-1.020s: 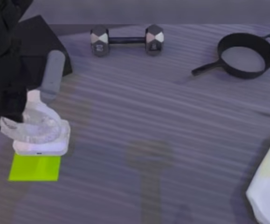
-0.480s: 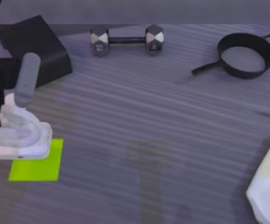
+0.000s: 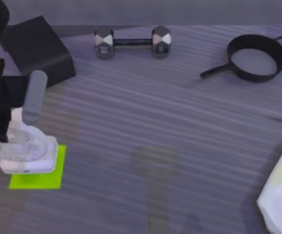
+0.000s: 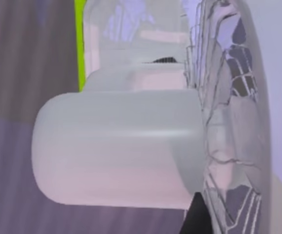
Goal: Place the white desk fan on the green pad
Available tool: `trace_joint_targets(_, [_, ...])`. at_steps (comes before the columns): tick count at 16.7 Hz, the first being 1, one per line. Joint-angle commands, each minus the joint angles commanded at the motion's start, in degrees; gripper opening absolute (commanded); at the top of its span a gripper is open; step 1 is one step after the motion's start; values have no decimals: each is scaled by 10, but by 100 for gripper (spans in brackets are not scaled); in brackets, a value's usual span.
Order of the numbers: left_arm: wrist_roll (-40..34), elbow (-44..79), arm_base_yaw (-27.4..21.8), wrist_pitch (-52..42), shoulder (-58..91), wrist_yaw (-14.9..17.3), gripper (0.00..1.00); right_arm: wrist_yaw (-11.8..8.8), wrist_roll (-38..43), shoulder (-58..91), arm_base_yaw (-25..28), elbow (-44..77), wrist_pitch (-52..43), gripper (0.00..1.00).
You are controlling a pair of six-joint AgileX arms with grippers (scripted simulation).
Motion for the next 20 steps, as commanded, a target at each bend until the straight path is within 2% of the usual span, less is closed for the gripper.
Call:
trace_joint_targets(2, [0, 0, 0, 0, 0, 0, 0, 0, 0, 0, 0, 0, 0, 100])
trace_joint_targets(15, [0, 0, 0, 0, 0, 0, 98, 0, 0, 0, 0, 0, 0, 100])
trace_joint_targets(20, [0, 0, 0, 0, 0, 0, 100, 0, 0, 0, 0, 0, 0, 100])
